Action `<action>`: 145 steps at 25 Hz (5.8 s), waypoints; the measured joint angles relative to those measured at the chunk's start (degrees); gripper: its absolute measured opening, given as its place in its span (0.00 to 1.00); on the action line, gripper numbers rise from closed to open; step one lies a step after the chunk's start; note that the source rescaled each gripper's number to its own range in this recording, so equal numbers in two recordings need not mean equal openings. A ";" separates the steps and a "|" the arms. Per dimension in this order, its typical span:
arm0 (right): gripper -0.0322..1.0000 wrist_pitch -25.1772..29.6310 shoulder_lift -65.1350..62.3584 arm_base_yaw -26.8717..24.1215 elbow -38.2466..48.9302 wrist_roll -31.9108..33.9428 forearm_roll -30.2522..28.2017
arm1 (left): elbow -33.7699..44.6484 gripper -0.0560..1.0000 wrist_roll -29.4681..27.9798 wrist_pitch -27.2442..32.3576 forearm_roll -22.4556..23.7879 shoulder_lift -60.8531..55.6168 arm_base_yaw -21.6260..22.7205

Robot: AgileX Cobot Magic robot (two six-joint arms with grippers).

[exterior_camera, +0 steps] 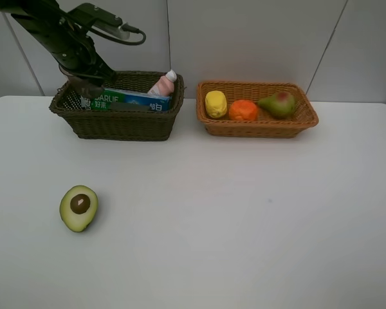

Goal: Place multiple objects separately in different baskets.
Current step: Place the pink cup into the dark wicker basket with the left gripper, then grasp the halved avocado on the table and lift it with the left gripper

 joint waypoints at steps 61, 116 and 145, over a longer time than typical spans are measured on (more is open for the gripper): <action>1.00 0.00 0.00 0.00 0.00 0.00 0.00 | 1.33 1.00 9.19 19.61 -6.00 -8.65 1.64; 1.00 0.00 0.00 0.00 0.00 0.00 0.00 | 43.22 1.00 -17.07 4.74 -9.21 -16.81 -5.71; 1.00 0.00 0.00 0.00 0.00 0.00 0.00 | 43.26 1.00 -19.68 -3.45 -9.73 -12.16 -5.71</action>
